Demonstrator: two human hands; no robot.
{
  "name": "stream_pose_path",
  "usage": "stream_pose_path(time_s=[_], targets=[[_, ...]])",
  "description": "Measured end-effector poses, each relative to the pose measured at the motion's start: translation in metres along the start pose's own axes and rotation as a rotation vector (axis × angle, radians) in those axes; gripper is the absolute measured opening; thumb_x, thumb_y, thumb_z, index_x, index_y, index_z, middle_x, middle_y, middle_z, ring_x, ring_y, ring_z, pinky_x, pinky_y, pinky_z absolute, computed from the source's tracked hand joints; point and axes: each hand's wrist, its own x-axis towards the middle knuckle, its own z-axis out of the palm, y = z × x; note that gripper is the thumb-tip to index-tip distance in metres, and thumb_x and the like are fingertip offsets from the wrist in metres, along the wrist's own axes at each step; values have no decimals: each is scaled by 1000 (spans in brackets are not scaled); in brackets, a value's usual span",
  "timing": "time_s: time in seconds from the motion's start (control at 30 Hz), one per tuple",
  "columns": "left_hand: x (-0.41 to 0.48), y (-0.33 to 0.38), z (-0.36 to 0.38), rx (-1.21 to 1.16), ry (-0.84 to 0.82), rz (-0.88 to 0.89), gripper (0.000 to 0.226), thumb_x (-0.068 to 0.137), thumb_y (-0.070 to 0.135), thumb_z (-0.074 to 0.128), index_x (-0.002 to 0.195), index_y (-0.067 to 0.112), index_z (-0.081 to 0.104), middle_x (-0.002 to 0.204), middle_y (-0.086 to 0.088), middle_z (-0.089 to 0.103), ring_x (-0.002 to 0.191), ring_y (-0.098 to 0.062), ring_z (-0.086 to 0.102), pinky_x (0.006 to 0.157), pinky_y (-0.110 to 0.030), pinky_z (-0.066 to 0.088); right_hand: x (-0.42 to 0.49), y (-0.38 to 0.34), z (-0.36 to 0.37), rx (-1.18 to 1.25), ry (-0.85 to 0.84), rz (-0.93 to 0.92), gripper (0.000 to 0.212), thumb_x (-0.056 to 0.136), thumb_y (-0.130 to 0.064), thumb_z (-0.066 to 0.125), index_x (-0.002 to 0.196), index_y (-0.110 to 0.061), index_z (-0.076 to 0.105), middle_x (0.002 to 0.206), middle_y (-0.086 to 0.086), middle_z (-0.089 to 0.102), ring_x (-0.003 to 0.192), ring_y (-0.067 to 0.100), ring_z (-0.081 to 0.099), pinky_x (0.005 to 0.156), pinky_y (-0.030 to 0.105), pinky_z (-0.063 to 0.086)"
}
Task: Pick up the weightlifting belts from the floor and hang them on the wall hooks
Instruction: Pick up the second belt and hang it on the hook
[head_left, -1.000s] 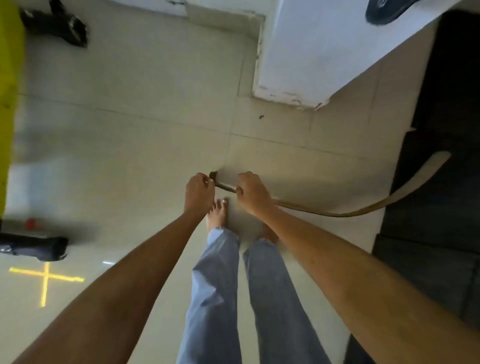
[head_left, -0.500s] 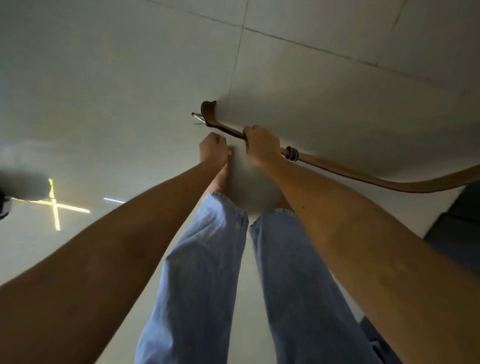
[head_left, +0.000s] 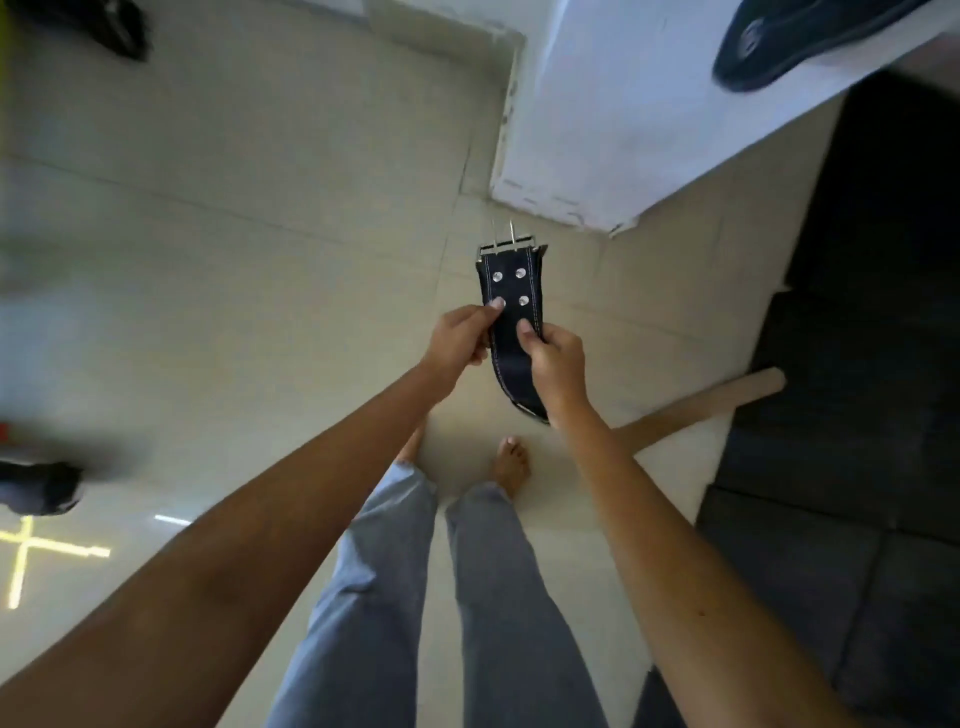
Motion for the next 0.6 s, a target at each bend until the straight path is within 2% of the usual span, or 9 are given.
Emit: stream_pose_path(time_s=[0.07, 0.13, 0.2, 0.27, 0.33, 0.4, 0.43, 0.53, 0.6], targets=[[-46, 53, 23, -41, -44, 100, 28, 89, 35, 61, 88, 7, 64, 81, -11, 64, 71, -23, 60, 69, -38, 51, -36, -55, -34, 105, 16, -21, 28, 89, -29, 59, 83, -6, 73, 85, 21, 72, 83, 42, 68, 73, 46, 55], [-102, 104, 42, -137, -92, 181, 23, 91, 28, 59, 95, 6, 64, 88, -10, 68, 79, -22, 64, 76, -35, 54, -82, -107, -67, 215, 15, -31, 22, 88, -28, 62, 77, -14, 74, 88, 20, 73, 90, 43, 69, 79, 52, 58], [-152, 147, 57, -174, -111, 274, 28, 92, 27, 58, 103, 2, 63, 96, -15, 69, 87, -26, 66, 84, -38, 55, -123, -148, -93, 291, 16, -57, 20, 84, -30, 66, 73, -17, 76, 88, 19, 74, 90, 43, 70, 82, 57, 57], [-200, 184, 66, -142, -104, 379, 36, 91, 31, 58, 107, 0, 63, 99, -18, 68, 91, -28, 66, 91, -45, 53, -167, -183, -118, 345, 23, -109, 19, 84, -29, 68, 73, -16, 76, 86, 17, 74, 86, 39, 71, 83, 55, 58], [-245, 214, 73, -102, -107, 461, 36, 91, 34, 57, 103, 1, 65, 97, -18, 69, 89, -28, 66, 92, -50, 51, -212, -211, -140, 386, 36, -176, 19, 88, -24, 68, 76, -11, 74, 81, 14, 72, 76, 29, 71, 72, 42, 61], [-280, 236, 77, -42, -101, 530, 41, 88, 42, 58, 98, 4, 68, 96, -19, 71, 88, -31, 68, 90, -53, 52, -249, -231, -154, 425, 34, -226, 19, 90, -21, 66, 83, -4, 73, 79, 11, 71, 68, 18, 69, 59, 28, 57], [-299, 245, 78, -11, -96, 563, 43, 85, 46, 58, 96, 5, 69, 96, -20, 73, 89, -32, 69, 90, -53, 52, -266, -240, -159, 450, 37, -241, 20, 90, -22, 66, 86, -4, 73, 80, 11, 72, 70, 18, 70, 59, 27, 57], [-350, 265, 83, 2, -101, 680, 37, 87, 43, 57, 93, 9, 70, 92, -17, 73, 85, -27, 68, 88, -49, 52, -298, -269, -173, 462, 83, -297, 22, 91, -28, 65, 86, -8, 72, 91, 16, 75, 89, 32, 73, 80, 44, 59], [-379, 274, 85, 20, -116, 786, 27, 91, 36, 56, 89, 12, 69, 86, -11, 71, 81, -23, 66, 82, -44, 52, -311, -294, -184, 474, 126, -375, 21, 92, -28, 62, 86, -10, 71, 96, 19, 74, 94, 35, 71, 86, 49, 56]])
